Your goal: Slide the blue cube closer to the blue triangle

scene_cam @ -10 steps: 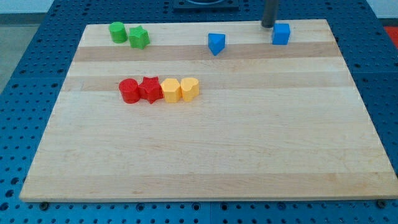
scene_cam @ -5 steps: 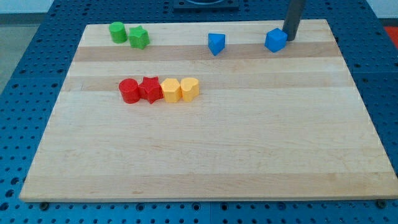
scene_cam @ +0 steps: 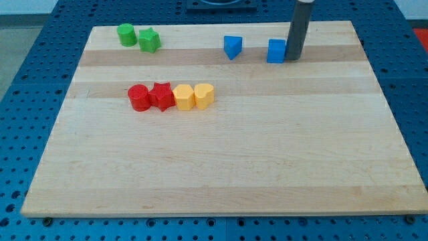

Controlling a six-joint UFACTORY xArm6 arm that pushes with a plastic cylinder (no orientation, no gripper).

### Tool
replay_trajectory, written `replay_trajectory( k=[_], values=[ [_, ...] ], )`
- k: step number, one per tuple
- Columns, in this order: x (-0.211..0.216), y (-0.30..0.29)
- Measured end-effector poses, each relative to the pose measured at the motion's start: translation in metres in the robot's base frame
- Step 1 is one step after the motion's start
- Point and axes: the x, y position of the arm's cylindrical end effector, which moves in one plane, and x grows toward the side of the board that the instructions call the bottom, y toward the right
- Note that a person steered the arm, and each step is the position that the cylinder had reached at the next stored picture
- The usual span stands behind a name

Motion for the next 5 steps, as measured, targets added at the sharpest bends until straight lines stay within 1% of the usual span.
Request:
replay_trajectory(
  k=[3,5],
  values=[
    [0.0,-0.028],
    [-0.007,-0.033]
  ],
)
